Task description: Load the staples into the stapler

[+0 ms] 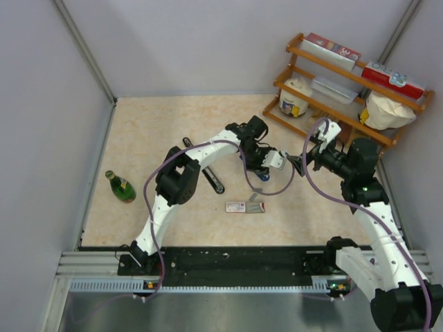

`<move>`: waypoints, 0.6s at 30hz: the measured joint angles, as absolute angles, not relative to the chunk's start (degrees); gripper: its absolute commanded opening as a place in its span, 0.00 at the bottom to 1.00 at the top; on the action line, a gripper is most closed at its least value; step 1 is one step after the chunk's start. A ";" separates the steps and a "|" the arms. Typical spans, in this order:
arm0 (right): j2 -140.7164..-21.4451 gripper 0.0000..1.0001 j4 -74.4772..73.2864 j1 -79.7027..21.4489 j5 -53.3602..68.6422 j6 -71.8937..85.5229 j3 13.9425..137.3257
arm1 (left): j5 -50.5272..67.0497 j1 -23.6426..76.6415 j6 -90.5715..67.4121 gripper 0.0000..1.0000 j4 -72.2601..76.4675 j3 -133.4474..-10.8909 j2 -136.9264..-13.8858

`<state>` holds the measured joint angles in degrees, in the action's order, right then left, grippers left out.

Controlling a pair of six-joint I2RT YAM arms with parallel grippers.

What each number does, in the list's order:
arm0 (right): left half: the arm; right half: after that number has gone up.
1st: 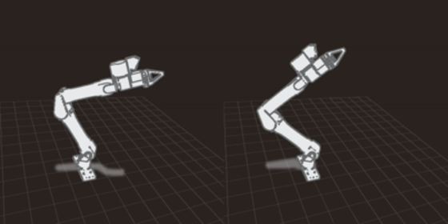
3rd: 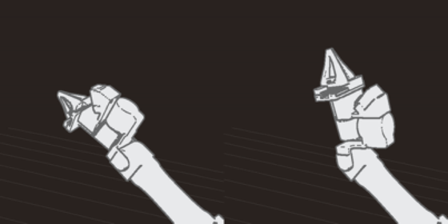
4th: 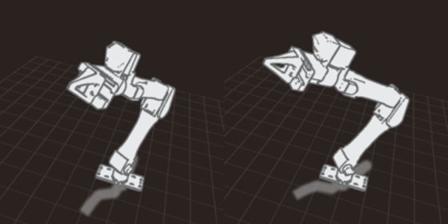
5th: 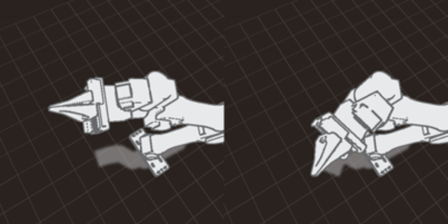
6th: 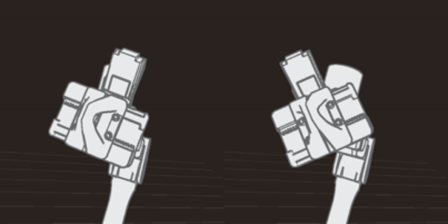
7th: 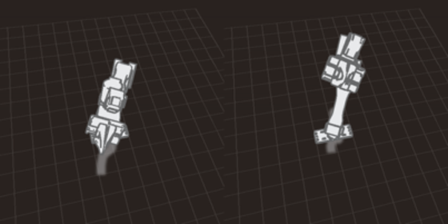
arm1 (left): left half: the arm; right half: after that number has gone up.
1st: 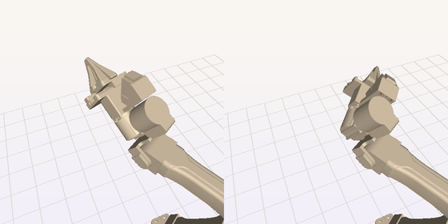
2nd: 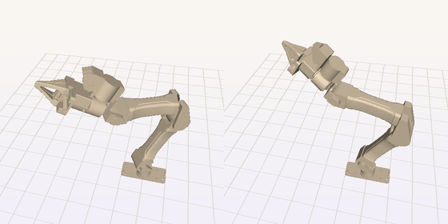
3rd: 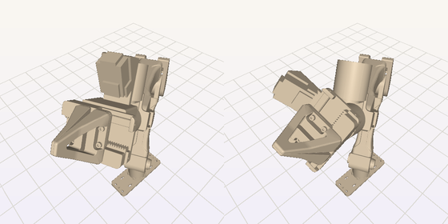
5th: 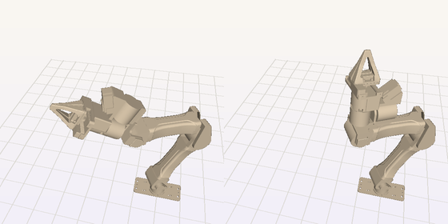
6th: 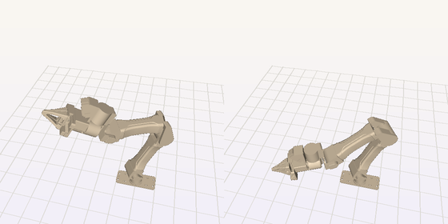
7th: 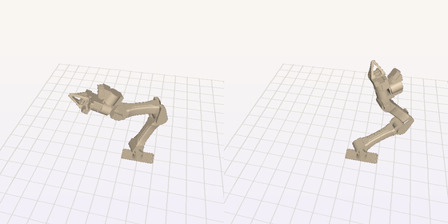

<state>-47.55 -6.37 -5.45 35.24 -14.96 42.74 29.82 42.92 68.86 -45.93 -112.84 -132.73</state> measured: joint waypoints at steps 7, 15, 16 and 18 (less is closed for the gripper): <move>-47.88 0.99 -6.37 -5.45 35.27 -14.98 42.74 | 29.76 42.92 68.49 0.40 -45.87 -112.84 -132.73; -48.56 0.99 -6.35 -5.45 35.29 -14.98 42.74 | 29.74 42.92 66.06 0.24 -45.10 -112.97 -132.79; -48.53 0.99 -6.33 -5.45 35.29 -14.98 42.72 | 29.71 42.92 65.82 0.19 -44.97 -112.97 -132.79; -48.53 0.99 -6.37 -5.45 35.29 -14.98 42.72 | 29.67 42.92 65.14 0.07 -44.71 -112.95 -132.79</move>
